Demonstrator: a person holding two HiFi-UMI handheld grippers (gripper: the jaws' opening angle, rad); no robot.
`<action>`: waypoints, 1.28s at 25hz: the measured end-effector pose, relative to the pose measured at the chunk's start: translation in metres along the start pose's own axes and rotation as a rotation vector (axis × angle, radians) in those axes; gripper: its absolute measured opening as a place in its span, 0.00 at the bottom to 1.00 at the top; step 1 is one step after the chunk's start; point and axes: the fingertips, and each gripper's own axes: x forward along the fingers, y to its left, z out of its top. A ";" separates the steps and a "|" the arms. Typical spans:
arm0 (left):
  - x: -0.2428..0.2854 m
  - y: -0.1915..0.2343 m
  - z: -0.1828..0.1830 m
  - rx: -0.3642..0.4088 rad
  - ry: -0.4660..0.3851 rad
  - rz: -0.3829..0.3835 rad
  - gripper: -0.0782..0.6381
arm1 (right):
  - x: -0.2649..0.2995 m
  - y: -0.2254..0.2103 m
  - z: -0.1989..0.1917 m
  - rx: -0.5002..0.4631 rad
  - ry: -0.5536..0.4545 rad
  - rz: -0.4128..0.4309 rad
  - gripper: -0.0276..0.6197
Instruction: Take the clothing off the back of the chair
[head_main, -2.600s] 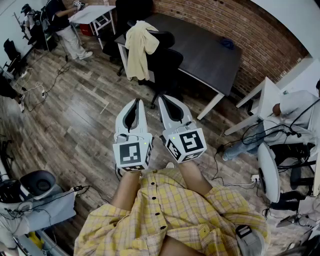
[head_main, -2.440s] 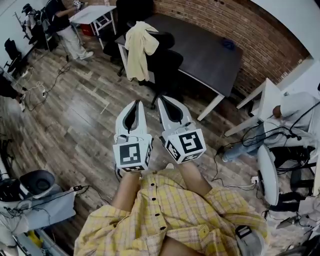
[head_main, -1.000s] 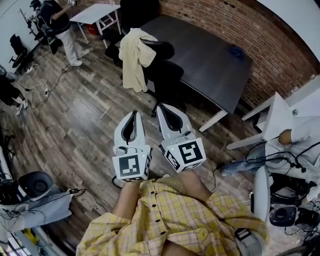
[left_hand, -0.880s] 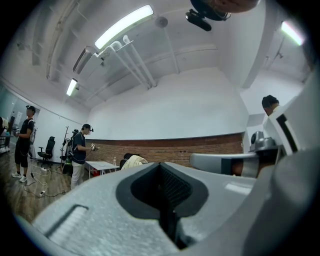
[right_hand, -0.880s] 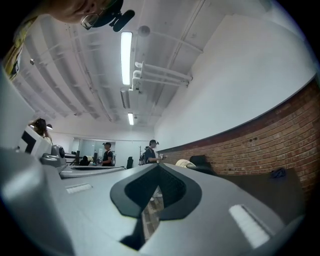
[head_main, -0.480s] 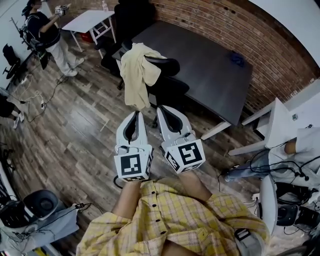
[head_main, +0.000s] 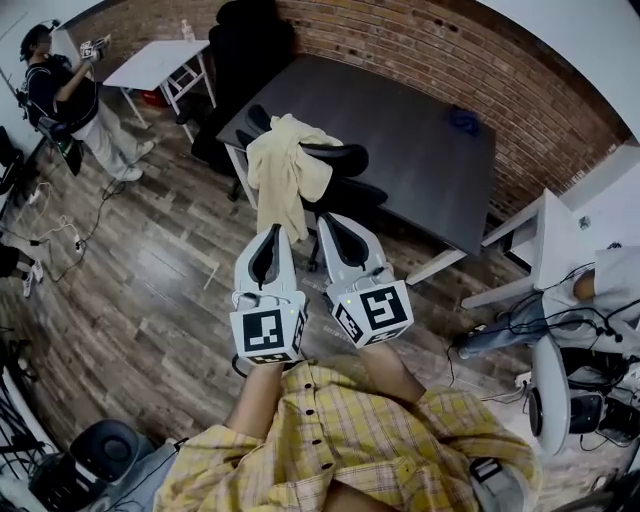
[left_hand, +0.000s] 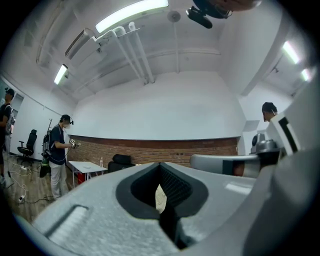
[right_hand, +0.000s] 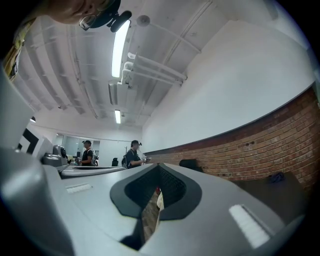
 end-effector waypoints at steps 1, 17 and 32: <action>0.004 0.004 0.001 0.001 -0.001 -0.012 0.11 | 0.005 0.000 0.001 -0.002 -0.004 -0.011 0.05; 0.046 0.045 -0.006 -0.006 0.007 -0.133 0.11 | 0.052 -0.007 -0.008 -0.043 0.001 -0.171 0.05; 0.092 0.043 -0.015 0.031 0.051 -0.099 0.11 | 0.074 -0.045 -0.018 -0.028 0.016 -0.142 0.05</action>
